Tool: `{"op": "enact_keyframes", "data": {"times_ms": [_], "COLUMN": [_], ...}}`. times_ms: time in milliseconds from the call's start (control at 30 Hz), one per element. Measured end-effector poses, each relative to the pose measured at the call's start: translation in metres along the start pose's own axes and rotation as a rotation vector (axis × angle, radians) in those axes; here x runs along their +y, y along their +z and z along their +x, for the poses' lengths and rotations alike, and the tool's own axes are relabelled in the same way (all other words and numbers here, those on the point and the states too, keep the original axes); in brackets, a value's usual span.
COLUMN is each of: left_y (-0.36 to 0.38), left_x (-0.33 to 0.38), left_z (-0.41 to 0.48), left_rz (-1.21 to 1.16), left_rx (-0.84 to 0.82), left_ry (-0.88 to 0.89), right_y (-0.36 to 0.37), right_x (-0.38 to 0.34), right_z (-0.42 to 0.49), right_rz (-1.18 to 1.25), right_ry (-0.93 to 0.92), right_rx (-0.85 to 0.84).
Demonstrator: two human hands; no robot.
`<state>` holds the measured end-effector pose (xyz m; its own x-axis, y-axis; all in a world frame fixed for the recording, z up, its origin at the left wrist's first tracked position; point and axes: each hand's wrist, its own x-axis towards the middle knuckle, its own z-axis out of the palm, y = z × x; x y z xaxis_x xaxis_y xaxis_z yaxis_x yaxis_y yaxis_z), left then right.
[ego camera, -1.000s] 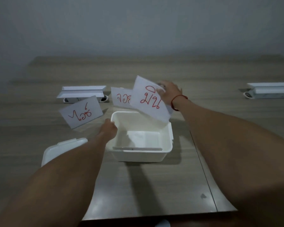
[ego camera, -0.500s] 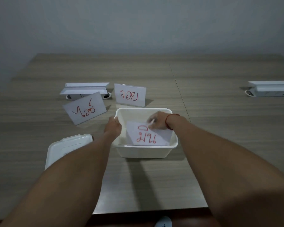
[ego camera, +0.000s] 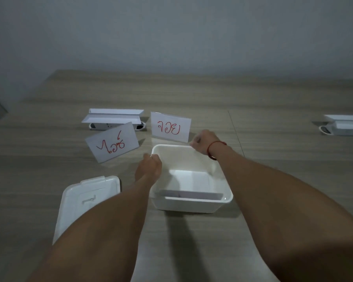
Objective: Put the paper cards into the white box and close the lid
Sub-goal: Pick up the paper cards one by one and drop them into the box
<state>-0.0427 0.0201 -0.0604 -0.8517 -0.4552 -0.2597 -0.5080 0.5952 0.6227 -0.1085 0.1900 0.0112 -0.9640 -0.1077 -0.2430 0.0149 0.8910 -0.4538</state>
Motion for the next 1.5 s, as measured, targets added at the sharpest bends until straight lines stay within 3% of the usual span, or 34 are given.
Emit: {"op": "enact_keyframes", "data": {"times_ms": [100,367,633,800,967,1500], "left_y": [0.000,0.004,0.007,0.008,0.008,-0.010], "left_x": [0.006,0.019,0.030,0.032,0.033,0.031], "left_z": [0.015,0.053,0.079,0.083,0.082,0.031], "left_rz": [0.037,0.117,0.152,0.148,0.173,0.050], "left_rx": [0.011,0.042,0.115,0.127,0.142,-0.011], "left_ry": [0.025,0.093,0.104,0.093,0.085,-0.098], "right_y": [0.003,0.022,0.032,0.042,0.041,-0.053], "right_x": [-0.012,-0.027,-0.028,-0.025,-0.028,-0.038], "right_z": [0.030,0.104,0.159,0.158,0.154,0.048], "right_rz": [0.057,-0.157,-0.224,-0.269,-0.217,0.034], "right_ry": [0.025,-0.088,-0.084,-0.120,-0.147,-0.212], "right_rx": [0.091,0.162,0.090,0.176,0.125,0.454]}}
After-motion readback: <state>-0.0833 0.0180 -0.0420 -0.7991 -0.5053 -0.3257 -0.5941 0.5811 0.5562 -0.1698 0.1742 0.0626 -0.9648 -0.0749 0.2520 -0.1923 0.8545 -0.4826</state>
